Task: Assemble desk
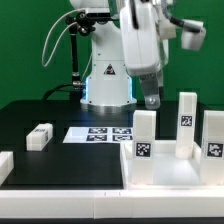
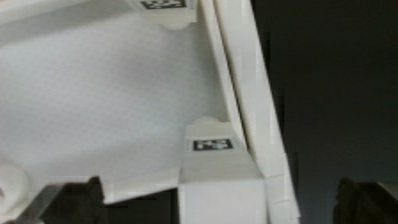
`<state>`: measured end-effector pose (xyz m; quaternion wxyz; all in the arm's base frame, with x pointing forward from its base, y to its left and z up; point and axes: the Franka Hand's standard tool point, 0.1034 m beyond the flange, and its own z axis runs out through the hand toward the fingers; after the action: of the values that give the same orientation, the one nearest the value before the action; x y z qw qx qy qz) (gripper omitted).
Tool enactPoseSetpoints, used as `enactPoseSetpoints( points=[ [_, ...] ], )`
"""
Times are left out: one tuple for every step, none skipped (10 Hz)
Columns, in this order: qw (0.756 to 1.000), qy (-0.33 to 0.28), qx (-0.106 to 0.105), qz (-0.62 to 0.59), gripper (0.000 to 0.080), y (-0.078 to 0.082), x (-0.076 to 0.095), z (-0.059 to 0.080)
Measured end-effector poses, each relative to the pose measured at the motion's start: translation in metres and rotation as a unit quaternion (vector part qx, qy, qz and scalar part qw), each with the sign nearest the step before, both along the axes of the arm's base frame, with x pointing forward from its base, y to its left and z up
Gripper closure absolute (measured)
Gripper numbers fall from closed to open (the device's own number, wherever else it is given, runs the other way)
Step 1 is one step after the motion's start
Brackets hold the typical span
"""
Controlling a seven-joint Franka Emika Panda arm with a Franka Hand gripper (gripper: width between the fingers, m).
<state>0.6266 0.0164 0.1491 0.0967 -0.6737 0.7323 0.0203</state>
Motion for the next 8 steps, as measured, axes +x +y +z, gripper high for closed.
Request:
enactPoseSetpoints(
  points=[
    [0.997,-0.012,-0.016,0.077,0.0151,-0.001,-0.004,-0.004],
    [0.995,-0.015,-0.019,0.097,0.0151,-0.002,-0.003,-0.004],
    [0.99,-0.022,-0.024,0.14,0.0151,-0.002,-0.003,-0.004],
    [0.985,-0.026,-0.028,0.167,0.0151,-0.002,-0.003,-0.005],
    [0.982,-0.027,-0.029,0.182,0.0151,-0.002,-0.003,-0.005],
    [0.978,-0.033,-0.034,0.202,0.0151,-0.006,-0.005,-0.006],
    [0.969,-0.039,-0.043,0.239,0.0151,-0.015,-0.011,-0.007],
    [0.953,-0.046,-0.05,0.295,0.0151,-0.028,-0.02,-0.005]
  ],
)
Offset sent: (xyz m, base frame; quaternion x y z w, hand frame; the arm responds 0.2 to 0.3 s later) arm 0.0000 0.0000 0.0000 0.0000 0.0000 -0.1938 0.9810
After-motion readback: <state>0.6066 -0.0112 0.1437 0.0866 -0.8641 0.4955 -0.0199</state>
